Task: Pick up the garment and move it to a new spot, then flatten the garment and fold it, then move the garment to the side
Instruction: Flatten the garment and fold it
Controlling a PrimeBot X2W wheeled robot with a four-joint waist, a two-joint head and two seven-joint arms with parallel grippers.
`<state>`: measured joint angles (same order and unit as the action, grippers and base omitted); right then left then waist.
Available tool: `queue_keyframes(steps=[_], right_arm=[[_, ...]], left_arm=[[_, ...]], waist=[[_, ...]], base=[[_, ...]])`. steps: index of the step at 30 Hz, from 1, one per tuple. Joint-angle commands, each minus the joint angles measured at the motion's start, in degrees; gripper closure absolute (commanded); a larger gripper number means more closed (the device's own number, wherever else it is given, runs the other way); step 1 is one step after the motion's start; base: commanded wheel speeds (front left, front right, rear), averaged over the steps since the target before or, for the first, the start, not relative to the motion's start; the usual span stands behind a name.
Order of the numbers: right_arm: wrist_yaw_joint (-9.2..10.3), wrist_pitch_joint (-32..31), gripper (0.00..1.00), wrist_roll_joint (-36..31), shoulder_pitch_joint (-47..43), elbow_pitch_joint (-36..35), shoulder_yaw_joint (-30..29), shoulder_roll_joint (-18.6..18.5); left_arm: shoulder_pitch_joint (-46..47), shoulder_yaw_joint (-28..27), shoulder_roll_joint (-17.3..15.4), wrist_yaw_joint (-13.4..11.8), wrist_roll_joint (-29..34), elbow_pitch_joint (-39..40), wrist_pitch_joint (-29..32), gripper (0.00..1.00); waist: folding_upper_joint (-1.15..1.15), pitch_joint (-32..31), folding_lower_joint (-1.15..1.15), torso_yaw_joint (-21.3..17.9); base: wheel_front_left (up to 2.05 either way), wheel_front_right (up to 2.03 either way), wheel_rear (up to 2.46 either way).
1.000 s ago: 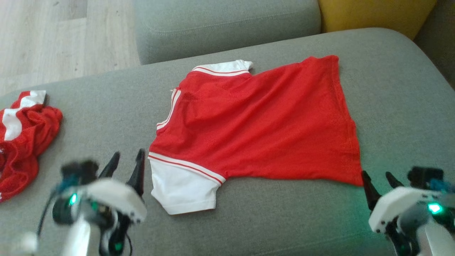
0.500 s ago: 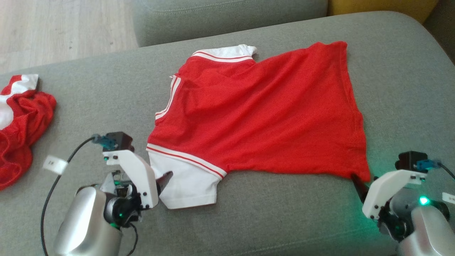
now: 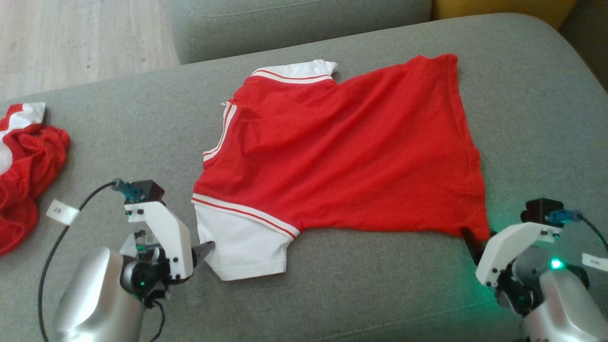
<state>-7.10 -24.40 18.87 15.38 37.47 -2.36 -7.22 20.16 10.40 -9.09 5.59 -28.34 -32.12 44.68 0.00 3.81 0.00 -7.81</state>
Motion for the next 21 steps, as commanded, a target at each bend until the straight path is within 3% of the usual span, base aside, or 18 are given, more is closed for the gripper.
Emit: queue_keyframes(steps=[1,13,14,15,16,17,18,21], right_arm=[[-0.39,0.75,0.00,0.65,3.11,-0.91,2.00,0.15],[-0.39,3.51,0.00,3.63,5.41,2.48,5.68,-0.36],[-0.39,3.69,0.00,3.95,5.59,2.78,5.96,-0.42],[-0.39,3.90,0.12,4.38,5.77,2.97,6.34,-0.47],[-0.39,4.15,0.44,4.84,5.91,3.13,6.71,-0.57],[-0.39,4.54,0.69,5.31,6.04,3.18,7.13,-0.68],[-0.39,5.15,1.00,5.83,6.17,3.13,7.47,-0.78],[-0.39,6.77,1.00,7.24,6.59,3.52,8.25,-1.45]], left_arm=[[2.53,-2.02,-2.39,0.15,-0.48,0.62,1.01,0.00],[1.58,-0.12,-1.78,1.57,-6.91,1.18,7.55,0.00],[1.45,0.15,-1.68,1.62,-7.53,1.48,8.21,0.05],[1.38,0.42,-1.75,1.66,-7.92,1.87,8.66,0.20],[1.35,0.65,-1.89,1.69,-8.10,2.27,8.85,0.53],[1.36,0.83,-2.03,1.71,-8.17,2.63,8.85,0.71],[1.41,0.92,-2.14,1.72,-8.23,2.90,8.70,1.00],[1.60,0.65,-2.35,1.74,-8.65,3.46,7.66,1.00]], waist=[[0.00,0.16,0.00,0.06],[0.00,1.04,0.00,-0.22],[0.00,1.12,0.00,-0.24],[0.00,1.19,0.00,-0.24],[0.00,1.25,0.00,-0.22],[0.00,1.32,0.00,-0.19],[0.00,1.37,0.00,-0.16],[0.00,1.33,0.00,-0.05]], base=[[0.00,0.00,0.00],[0.00,0.00,0.00],[0.00,0.00,0.00],[0.00,0.00,0.00],[0.00,0.00,0.00],[0.00,0.00,0.00],[0.00,0.00,0.00],[0.00,0.00,0.00]])
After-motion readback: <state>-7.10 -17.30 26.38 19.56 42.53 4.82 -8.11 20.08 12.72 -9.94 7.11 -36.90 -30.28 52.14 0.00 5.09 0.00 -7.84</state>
